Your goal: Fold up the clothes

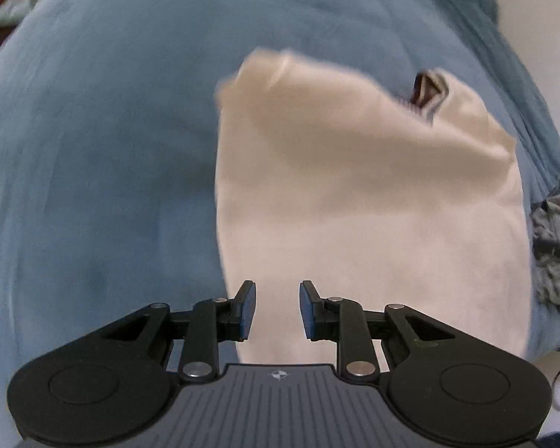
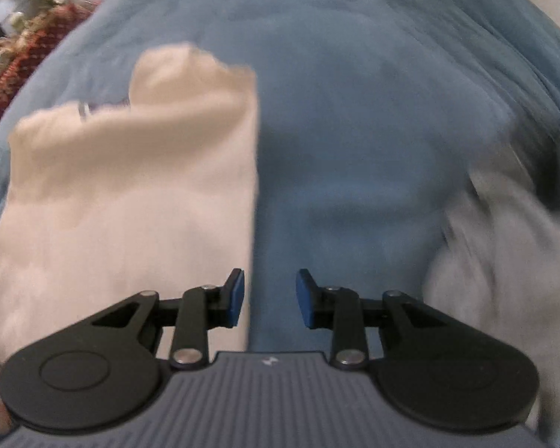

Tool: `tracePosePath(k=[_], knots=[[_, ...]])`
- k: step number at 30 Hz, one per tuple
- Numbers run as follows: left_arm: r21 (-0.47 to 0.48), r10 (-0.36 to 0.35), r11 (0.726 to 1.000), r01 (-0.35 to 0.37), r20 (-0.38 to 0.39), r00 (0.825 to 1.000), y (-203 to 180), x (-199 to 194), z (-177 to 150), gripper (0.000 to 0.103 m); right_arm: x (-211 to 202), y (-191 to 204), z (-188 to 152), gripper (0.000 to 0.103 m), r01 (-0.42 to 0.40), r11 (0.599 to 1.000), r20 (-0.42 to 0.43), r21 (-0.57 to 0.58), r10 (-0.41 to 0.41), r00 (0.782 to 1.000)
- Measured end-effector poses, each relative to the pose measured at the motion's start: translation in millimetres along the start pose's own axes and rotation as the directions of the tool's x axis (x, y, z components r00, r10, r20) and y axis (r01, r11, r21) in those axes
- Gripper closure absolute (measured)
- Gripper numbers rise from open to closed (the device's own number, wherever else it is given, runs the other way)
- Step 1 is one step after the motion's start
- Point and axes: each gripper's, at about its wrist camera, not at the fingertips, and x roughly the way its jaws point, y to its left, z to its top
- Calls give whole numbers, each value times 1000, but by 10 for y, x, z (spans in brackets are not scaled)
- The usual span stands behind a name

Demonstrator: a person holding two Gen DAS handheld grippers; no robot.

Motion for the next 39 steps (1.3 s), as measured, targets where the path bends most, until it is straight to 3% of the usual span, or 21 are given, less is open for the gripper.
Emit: tracePosePath(k=[2,6,9,14,17,20,23,26,29,32,39], knots=[[32,4,999,-5,47,999,56,88,249,79,114,-55,320,70,-18,999,34,-42,19,999],[-35,-61,997,67,134,989,87,216,927,79,577,19,1080,70,-88,988,61,-127,96,993],[19,-75,997,73,205,976,9,298,1391,77,888,133,1580,70,-107,970,80,-218,127,989],[127,-71,991,51,165,984,-57,483,1838,73,1641,337,2134,69,-121,937,57,-326,147,988],[139,-82,988,70,89,993,-22,625,1828,73,2009,472,2201,69,-129,917,37,-377,154,987],[191,-60,980,51,43,997,-158,780,1612,76,2329,614,2028,69,-134,908,1,-398,146,989],[201,-50,979,38,54,997,-198,717,1192,78,2249,708,1598,69,-138,889,-34,-436,138,990],[151,-77,986,71,38,996,-212,688,841,78,2149,745,1153,68,-140,882,-61,-451,126,990],[119,-81,990,77,30,996,-238,723,512,78,2112,790,884,67,-126,883,-44,-453,119,992],[77,-74,994,72,31,997,-213,769,344,78,2081,786,867,66,-115,888,-30,-445,114,993],[-63,-128,989,133,66,990,-42,534,453,78,2026,666,1185,68,-154,929,-6,-335,162,987]])
